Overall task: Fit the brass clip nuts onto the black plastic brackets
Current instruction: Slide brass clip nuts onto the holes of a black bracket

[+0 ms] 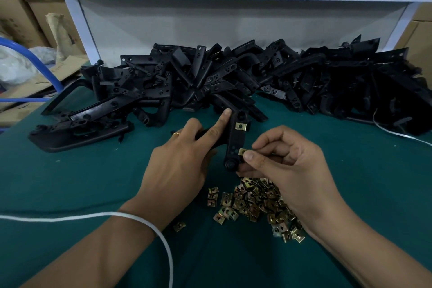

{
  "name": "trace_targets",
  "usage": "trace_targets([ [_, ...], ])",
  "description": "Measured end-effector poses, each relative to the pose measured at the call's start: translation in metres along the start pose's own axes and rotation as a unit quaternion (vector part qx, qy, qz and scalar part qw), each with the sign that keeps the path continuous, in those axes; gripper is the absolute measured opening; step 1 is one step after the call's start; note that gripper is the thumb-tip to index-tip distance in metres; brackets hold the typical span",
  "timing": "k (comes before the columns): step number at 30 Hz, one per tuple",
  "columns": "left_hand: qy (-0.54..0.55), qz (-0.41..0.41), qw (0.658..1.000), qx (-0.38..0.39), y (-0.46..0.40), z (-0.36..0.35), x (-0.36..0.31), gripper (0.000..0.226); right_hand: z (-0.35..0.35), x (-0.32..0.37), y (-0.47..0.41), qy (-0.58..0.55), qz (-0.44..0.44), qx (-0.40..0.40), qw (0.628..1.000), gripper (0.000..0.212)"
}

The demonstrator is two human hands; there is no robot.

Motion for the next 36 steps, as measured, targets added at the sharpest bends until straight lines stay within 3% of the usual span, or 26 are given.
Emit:
trace_targets([
  [14, 0.016, -0.031, 0.999, 0.021, 0.003, -0.002, -0.009, 0.081, -0.002, 0.003, 0.002, 0.004, -0.026, 0.018, 0.999, 0.019],
  [19, 0.100, -0.102, 0.989, 0.047, 0.007, -0.002, -0.017, 0.084, -0.006, 0.006, 0.004, -0.017, -0.087, 0.123, 0.988, 0.050],
  [22, 0.141, -0.127, 0.981, 0.039, 0.006, 0.001, -0.019, 0.078, -0.007, 0.004, 0.005, 0.000, -0.106, 0.137, 0.985, 0.057],
  [25, 0.177, -0.126, 0.976, 0.015, 0.007, 0.003, -0.024, 0.068, -0.010, 0.005, 0.006, -0.019, -0.104, 0.125, 0.987, 0.053],
  [30, 0.119, -0.017, 0.992, -0.043, -0.002, 0.007, -0.007, 0.072, -0.011, 0.007, 0.002, -0.018, -0.047, 0.087, 0.995, 0.014],
  [33, 0.063, 0.010, 0.996, -0.059, -0.004, 0.006, -0.006, 0.077, -0.010, 0.001, -0.001, 0.012, -0.030, 0.071, 0.997, 0.019],
  [36, 0.079, 0.024, 0.996, -0.040, -0.002, 0.005, 0.001, 0.080, -0.008, -0.001, -0.002, 0.040, -0.014, 0.057, 0.997, 0.016],
])
Point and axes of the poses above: each hand's wrist, its own y-axis away from the middle knuckle, its own z-axis out of the back of the hand, x = y × z, the point moved 6 cm from there along -y, towards the middle knuckle, and after that the axes turned 12 degrees about -x, right-handed, at the moved point
